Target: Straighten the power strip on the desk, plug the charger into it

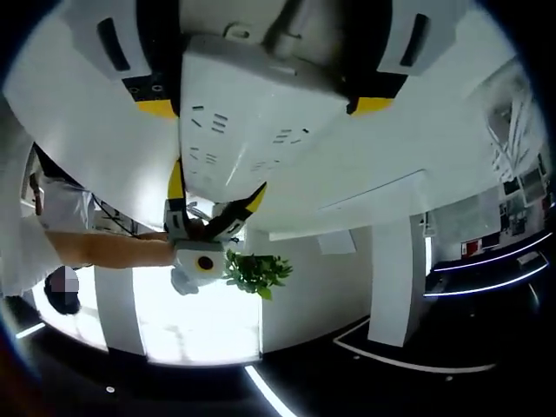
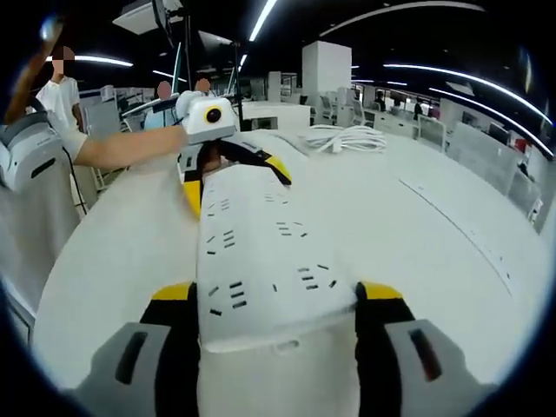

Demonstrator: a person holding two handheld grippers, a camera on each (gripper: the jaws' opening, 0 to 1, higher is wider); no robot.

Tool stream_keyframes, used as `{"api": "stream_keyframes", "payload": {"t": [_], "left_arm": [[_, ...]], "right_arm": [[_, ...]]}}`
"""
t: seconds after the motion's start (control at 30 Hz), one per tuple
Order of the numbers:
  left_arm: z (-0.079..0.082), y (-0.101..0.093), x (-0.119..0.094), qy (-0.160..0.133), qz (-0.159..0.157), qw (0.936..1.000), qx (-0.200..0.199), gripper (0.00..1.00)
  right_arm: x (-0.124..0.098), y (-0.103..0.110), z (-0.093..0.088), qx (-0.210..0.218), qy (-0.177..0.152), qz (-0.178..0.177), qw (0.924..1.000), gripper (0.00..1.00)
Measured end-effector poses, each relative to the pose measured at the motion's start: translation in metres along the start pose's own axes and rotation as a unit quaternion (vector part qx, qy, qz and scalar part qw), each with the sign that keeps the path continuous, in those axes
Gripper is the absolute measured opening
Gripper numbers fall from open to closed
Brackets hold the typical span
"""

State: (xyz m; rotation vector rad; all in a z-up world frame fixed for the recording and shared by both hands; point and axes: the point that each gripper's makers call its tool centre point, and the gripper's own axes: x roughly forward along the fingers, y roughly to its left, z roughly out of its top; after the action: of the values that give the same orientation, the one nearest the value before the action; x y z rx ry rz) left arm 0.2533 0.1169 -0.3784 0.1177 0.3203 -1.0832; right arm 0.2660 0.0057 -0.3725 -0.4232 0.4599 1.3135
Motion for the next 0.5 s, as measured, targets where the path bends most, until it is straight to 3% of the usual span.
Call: {"api": "stream_keyframes", "payload": {"t": [0.5], "left_arm": [[0.002, -0.001, 0.002, -0.013, -0.019, 0.9997, 0.006, 0.78]], "right_arm": [[0.002, 0.014, -0.006, 0.016, -0.040, -0.027, 0.9987, 0.72]]}}
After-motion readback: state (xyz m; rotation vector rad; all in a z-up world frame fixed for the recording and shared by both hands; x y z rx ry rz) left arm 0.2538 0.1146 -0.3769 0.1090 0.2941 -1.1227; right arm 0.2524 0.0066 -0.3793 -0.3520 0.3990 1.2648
